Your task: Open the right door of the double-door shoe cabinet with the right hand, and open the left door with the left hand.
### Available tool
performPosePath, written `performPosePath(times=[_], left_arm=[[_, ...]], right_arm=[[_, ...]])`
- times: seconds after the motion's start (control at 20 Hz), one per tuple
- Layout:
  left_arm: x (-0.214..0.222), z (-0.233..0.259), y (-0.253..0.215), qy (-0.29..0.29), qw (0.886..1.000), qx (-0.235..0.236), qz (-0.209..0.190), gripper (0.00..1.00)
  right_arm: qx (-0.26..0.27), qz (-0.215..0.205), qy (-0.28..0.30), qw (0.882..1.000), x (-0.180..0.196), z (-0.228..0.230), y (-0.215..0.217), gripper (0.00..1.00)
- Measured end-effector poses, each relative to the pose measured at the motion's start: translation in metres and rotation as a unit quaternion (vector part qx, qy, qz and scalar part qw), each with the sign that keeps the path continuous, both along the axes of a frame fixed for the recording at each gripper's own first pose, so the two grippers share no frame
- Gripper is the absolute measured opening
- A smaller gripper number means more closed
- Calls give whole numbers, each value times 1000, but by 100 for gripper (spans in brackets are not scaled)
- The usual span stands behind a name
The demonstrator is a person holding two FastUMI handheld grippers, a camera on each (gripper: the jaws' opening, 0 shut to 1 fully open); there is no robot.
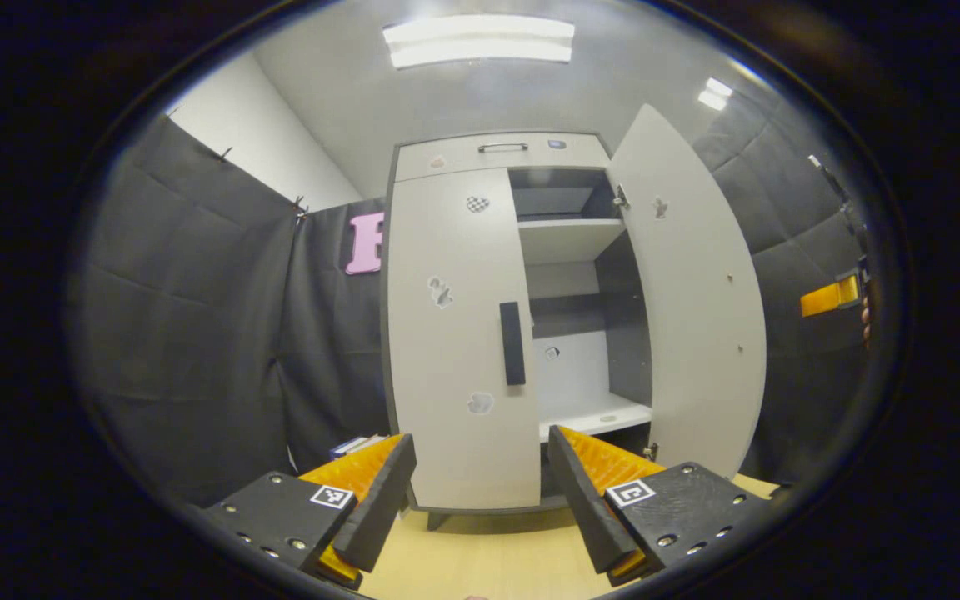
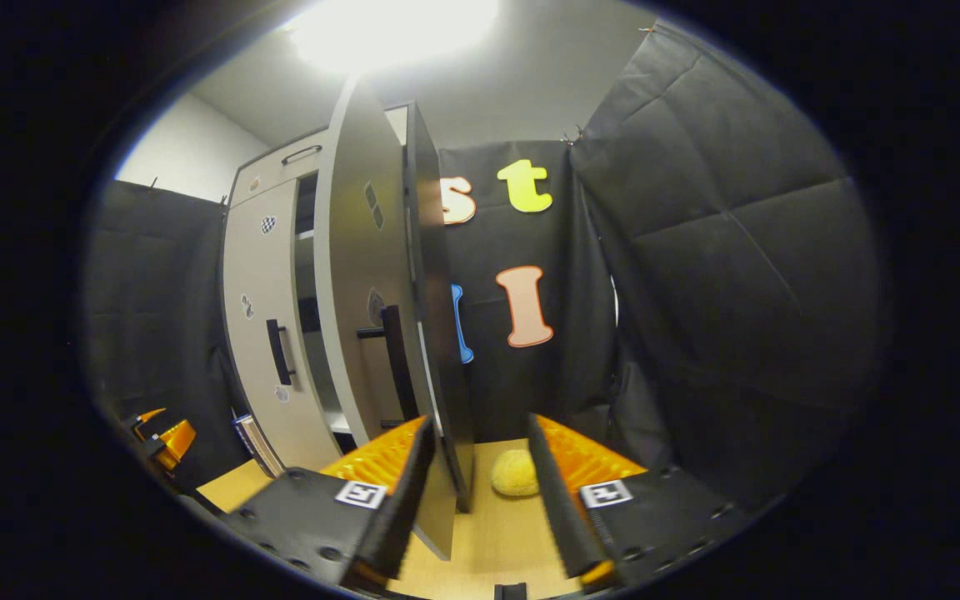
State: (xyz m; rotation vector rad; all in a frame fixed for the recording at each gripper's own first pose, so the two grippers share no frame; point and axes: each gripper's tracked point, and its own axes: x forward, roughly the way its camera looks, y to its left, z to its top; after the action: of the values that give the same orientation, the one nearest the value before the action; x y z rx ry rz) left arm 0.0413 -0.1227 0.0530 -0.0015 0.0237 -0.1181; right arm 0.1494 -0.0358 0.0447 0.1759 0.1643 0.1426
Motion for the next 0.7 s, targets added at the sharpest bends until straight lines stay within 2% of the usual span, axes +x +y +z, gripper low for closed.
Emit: performPosePath(times=[0.1, 0.25, 0.3, 0.35, 0.7], left_arm=[[13, 8, -5, 3, 1000, 2, -7, 94], [39, 19, -15, 6, 1000, -9, -23, 94], [49, 22, -18, 5, 1000, -14, -27, 94], [60, 25, -22, 6, 999, -18, -31, 94], [145, 36, -37, 13, 997, -40, -57, 94]], right_arm=[[-20, -31, -10, 999, -10, -4, -19, 93], [-46, -49, -8, 998, -21, -11, -32, 92], [-53, -57, -7, 997, -24, -13, -36, 97], [-59, -65, -5, 996, -25, -17, -40, 98], [-54, -124, 18, 991, -35, -36, -63, 97]])
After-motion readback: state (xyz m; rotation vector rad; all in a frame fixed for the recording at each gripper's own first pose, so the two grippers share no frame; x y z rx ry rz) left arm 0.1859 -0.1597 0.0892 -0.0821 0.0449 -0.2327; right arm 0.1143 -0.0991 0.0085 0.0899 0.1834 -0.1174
